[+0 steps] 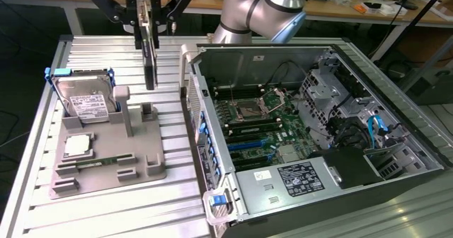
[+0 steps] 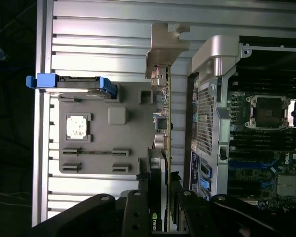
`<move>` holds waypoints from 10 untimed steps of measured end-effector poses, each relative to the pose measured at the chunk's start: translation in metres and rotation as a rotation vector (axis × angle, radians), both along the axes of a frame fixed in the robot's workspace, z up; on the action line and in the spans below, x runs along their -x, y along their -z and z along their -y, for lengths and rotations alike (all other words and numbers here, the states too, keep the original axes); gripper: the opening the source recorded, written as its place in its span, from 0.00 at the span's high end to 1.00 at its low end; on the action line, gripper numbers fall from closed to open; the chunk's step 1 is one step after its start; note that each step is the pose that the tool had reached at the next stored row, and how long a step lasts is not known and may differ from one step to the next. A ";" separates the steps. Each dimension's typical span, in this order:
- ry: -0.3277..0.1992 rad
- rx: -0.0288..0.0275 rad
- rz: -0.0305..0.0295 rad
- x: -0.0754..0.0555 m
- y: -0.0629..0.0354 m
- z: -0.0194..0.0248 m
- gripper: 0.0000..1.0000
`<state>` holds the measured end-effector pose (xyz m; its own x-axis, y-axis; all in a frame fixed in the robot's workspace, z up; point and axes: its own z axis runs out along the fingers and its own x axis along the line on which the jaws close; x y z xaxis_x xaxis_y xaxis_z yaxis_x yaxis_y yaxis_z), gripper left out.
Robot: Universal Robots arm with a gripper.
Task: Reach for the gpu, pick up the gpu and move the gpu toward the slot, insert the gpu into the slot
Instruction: 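Pick up the gpu and move the gpu toward the slot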
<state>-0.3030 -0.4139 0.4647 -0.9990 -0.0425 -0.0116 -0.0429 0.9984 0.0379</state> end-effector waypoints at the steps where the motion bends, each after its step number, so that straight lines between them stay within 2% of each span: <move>1: 0.000 0.0000 -0.0001 -0.002 0.0000 0.0000 0.73; 10: 0.000 0.0000 -0.0001 -0.027 0.0003 0.0000 0.73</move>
<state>-0.2756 -0.4139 0.4644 -0.9990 -0.0425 -0.0116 -0.0429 0.9984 0.0379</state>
